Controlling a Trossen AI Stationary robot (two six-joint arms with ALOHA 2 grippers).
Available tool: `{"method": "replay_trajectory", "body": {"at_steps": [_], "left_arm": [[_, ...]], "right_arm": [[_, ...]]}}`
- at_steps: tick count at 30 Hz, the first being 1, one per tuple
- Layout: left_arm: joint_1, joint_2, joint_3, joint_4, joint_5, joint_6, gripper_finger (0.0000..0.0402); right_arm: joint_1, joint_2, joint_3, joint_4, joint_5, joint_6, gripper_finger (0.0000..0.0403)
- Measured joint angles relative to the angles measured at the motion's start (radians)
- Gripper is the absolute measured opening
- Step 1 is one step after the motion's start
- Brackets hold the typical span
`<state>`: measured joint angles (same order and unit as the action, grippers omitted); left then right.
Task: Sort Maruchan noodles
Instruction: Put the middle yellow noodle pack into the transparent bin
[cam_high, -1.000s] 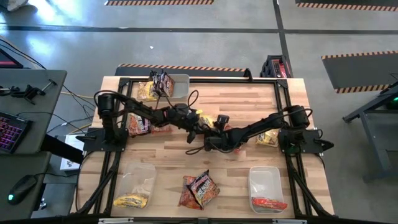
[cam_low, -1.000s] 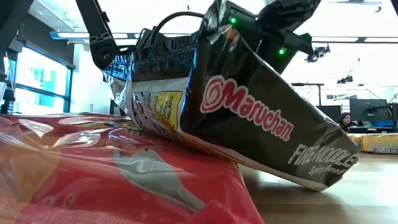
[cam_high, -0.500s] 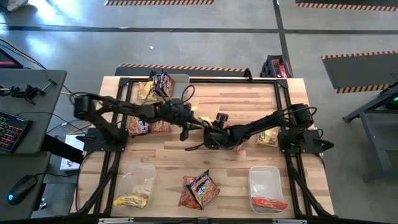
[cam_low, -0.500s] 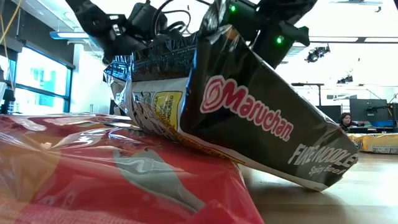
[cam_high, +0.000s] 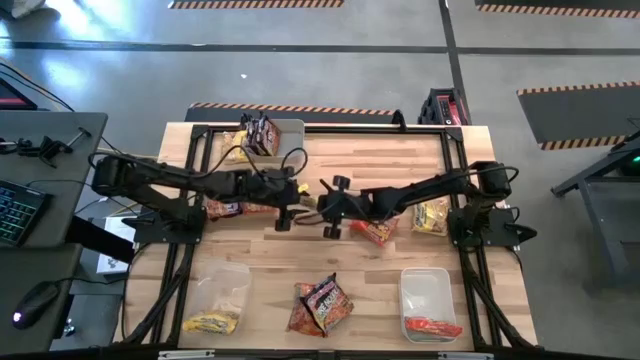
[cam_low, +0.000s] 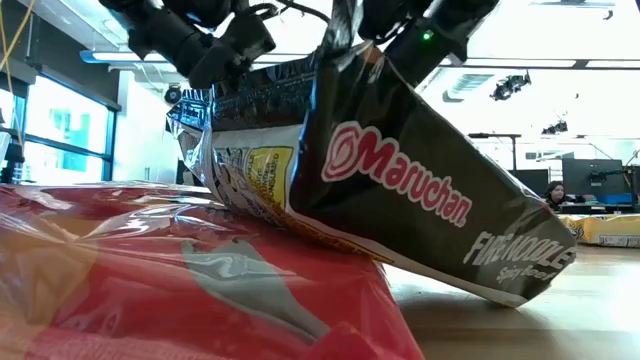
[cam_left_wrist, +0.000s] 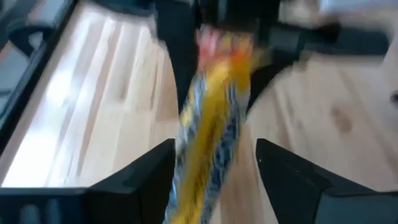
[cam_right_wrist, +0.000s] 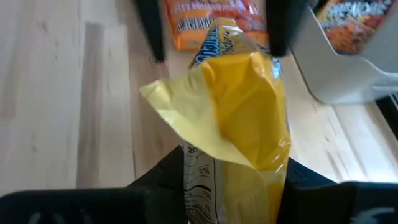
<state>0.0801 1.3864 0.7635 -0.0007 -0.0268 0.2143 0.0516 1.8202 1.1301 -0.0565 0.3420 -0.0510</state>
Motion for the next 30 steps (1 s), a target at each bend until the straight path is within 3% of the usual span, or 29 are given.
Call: {"method": "replay_trajectory", "body": {"at_steps": [7,15,26,30], "left_arm": [[-0.034,-0.002,0.0,-0.094,-0.143,-0.002,0.0237],[-0.037,-0.002,0.0,-0.092,-0.088,0.006,0.0229],[-0.057,-0.002,0.066,-0.209,-0.007,0.0,0.0092],[-0.067,-0.002,0.127,-0.319,-0.012,-0.003,0.0083]], "right_arm": [[-0.014,0.0,0.0,0.087,-0.095,-0.02,0.0114],[-0.014,0.0,0.0,0.121,-0.116,-0.037,0.0114],[-0.012,0.0,0.0,0.138,-0.16,-0.033,0.0114],[-0.013,-0.002,0.0,0.157,-0.159,-0.025,0.0125]]}}
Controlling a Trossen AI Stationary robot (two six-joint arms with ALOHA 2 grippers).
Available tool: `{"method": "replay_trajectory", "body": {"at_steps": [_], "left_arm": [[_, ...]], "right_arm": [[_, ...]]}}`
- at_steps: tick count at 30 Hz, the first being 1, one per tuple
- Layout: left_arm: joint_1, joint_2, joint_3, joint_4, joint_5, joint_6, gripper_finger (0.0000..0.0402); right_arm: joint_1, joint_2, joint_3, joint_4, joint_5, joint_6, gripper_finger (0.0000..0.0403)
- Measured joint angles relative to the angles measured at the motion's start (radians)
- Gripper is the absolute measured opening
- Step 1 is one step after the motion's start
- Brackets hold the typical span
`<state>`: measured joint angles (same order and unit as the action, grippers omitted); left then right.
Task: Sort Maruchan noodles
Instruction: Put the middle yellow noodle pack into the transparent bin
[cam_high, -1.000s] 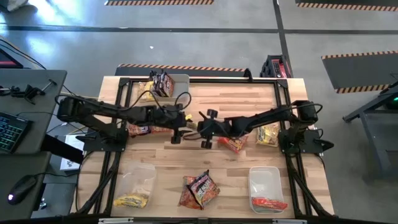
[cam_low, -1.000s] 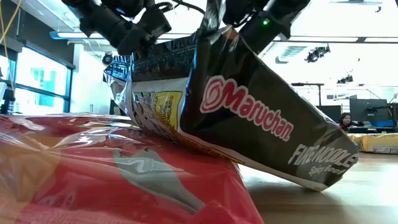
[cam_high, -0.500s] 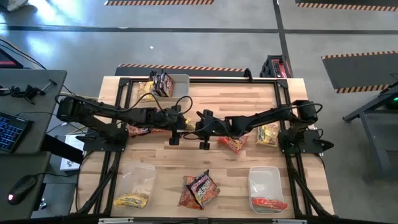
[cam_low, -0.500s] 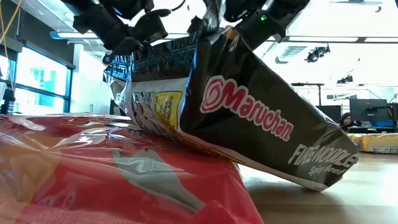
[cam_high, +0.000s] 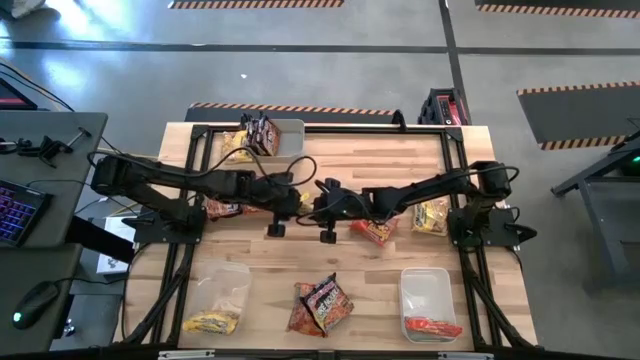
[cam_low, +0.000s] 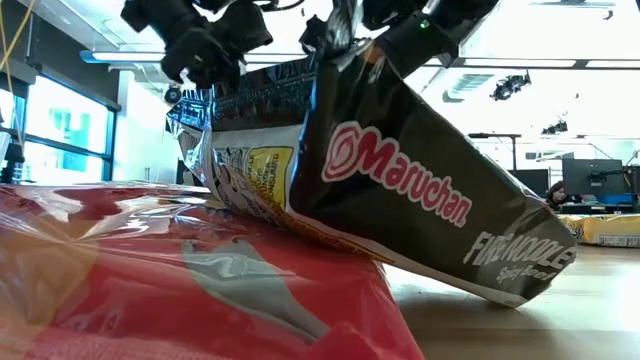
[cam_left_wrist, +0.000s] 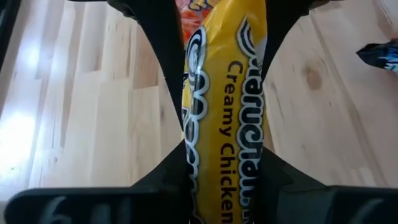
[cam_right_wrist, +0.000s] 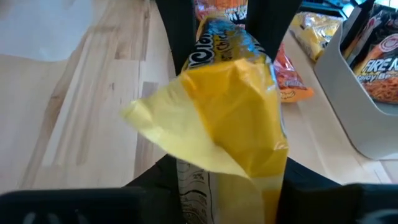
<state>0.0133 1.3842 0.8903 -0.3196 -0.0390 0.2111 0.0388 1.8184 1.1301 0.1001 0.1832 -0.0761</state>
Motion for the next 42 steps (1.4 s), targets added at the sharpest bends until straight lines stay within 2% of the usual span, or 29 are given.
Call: {"method": "replay_trajectory", "body": {"at_steps": [7,11,16,25,30,36,42], "left_arm": [[-0.05,0.0,0.143,-0.282,-0.011,-0.028,0.0083],[-0.104,0.002,0.24,-0.494,0.024,-0.05,0.0083],[-0.177,0.0,0.328,-0.644,0.012,-0.146,0.0083],[-0.415,0.0,0.388,-0.787,0.058,-0.318,0.0083],[-0.602,0.0,0.411,-0.812,0.061,-0.51,0.0084],[-0.814,0.009,0.416,-0.805,-0.038,-0.8,0.0086],[-0.966,0.058,0.416,-0.806,-0.1,-0.999,0.0087]], "right_arm": [[0.019,-0.063,0.0,-0.043,-0.004,-0.041,0.0155],[0.024,-0.122,0.0,-0.11,0.023,-0.078,0.0158],[0.021,-0.179,0.0,-0.186,0.024,-0.082,0.0157],[-0.007,-0.182,0.0,-0.268,0.02,-0.082,0.0128],[-0.028,-0.182,0.0,-0.264,0.017,-0.087,0.0101],[-0.06,-0.182,0.0,-0.26,0.014,-0.079,0.0078],[-0.073,-0.182,0.0,-0.253,0.01,-0.071,0.0071]]}}
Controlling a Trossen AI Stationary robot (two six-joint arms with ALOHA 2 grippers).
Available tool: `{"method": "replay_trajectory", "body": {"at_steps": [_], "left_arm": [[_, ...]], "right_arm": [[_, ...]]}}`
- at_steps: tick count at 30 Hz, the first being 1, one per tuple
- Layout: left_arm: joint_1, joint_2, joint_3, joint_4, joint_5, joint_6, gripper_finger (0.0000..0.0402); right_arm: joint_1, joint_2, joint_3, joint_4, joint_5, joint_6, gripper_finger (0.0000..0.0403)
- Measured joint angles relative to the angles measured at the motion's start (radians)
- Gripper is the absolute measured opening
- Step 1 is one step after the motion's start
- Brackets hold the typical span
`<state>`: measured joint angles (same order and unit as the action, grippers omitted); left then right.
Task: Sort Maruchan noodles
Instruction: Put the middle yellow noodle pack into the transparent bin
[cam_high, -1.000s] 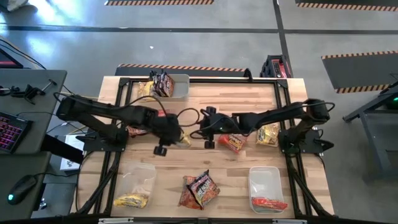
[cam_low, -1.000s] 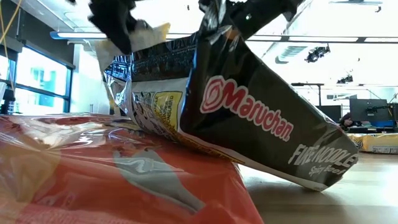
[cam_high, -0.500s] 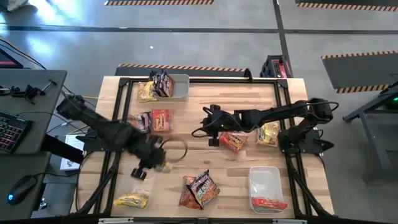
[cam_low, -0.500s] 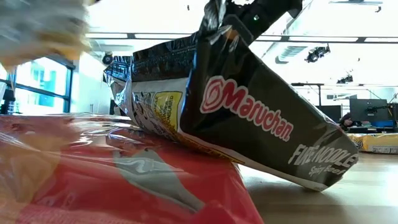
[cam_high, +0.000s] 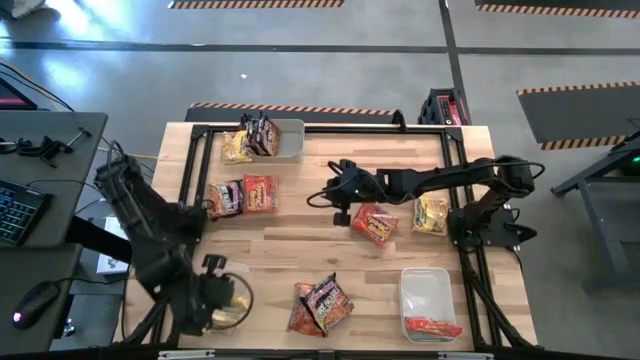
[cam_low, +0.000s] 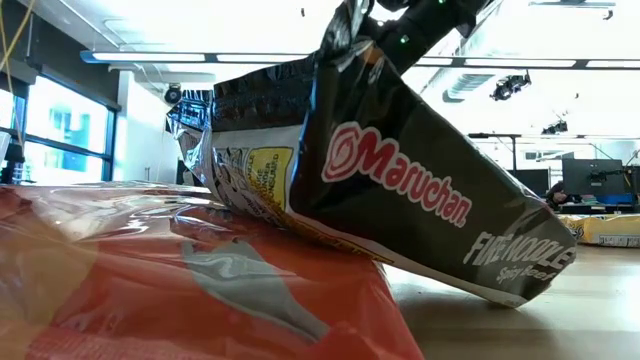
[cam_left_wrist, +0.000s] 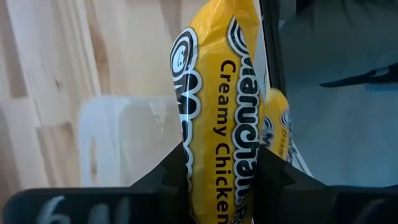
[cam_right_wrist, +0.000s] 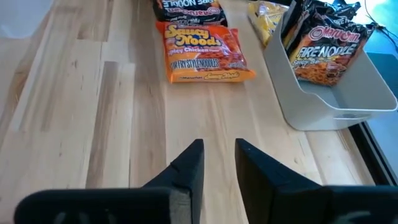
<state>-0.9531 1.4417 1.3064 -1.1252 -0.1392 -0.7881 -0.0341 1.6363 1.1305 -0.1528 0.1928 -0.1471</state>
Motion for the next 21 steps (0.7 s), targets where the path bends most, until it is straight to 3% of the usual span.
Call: {"method": "replay_trajectory", "body": {"at_steps": [12,21], "left_arm": [[-0.138,0.131,0.0,-0.029,-0.023,-0.17,0.0087],[-0.156,0.169,0.0,-0.013,-0.055,-0.153,0.0087]], "right_arm": [[0.001,0.0,0.0,0.019,0.0,0.018,0.0071],[0.001,0.0,0.0,0.025,0.001,0.017,0.0071]]}}
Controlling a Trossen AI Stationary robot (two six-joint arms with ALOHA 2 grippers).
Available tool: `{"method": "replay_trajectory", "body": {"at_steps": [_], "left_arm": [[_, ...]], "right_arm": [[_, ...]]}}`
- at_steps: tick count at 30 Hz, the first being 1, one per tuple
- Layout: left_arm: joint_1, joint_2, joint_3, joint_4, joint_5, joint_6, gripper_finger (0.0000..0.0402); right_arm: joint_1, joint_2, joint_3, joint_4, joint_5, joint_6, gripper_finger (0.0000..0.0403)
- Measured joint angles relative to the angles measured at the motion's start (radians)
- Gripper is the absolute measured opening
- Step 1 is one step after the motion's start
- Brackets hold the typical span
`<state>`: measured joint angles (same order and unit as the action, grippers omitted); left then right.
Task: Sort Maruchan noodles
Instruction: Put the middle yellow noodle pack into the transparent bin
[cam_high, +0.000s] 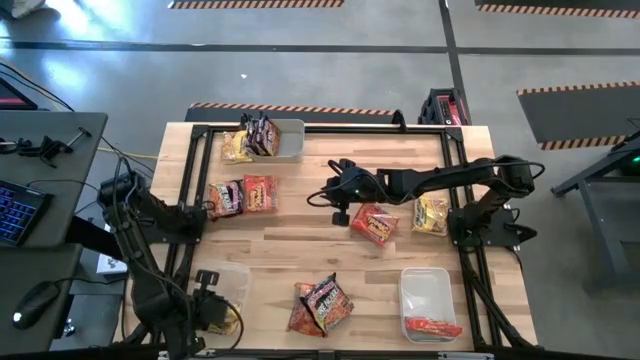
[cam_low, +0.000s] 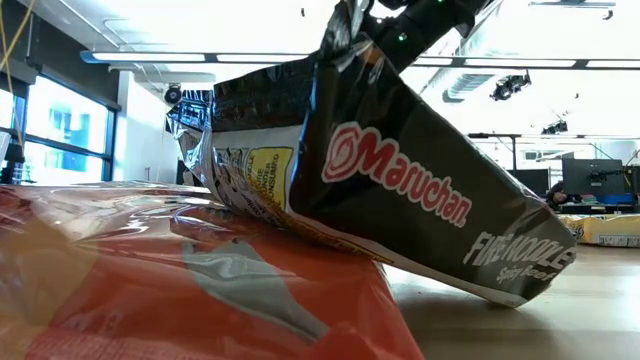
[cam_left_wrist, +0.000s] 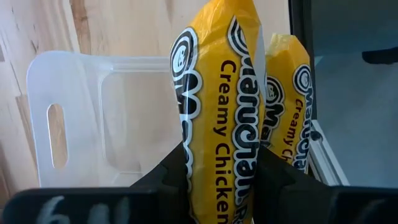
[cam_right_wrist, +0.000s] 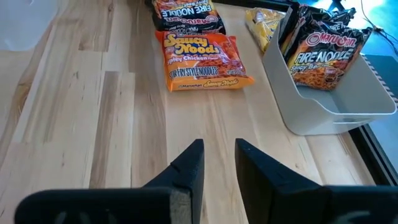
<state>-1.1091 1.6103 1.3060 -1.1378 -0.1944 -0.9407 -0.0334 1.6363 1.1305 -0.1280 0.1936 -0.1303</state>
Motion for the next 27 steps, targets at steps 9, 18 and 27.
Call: {"method": "replay_trajectory", "body": {"at_steps": [9,18,27], "left_arm": [[0.0,-0.003,-0.089,0.098,-0.001,0.033,0.0087],[0.01,-0.003,-0.14,0.163,0.002,0.044,0.0089],[0.05,-0.004,-0.142,0.169,0.055,-0.027,0.0145]], "right_arm": [[0.001,0.0,0.0,-0.003,0.0,0.001,0.0071],[0.001,0.0,0.0,-0.003,0.0,0.0,0.0071],[-0.002,0.0,0.0,-0.003,0.0,-0.002,0.0071]]}}
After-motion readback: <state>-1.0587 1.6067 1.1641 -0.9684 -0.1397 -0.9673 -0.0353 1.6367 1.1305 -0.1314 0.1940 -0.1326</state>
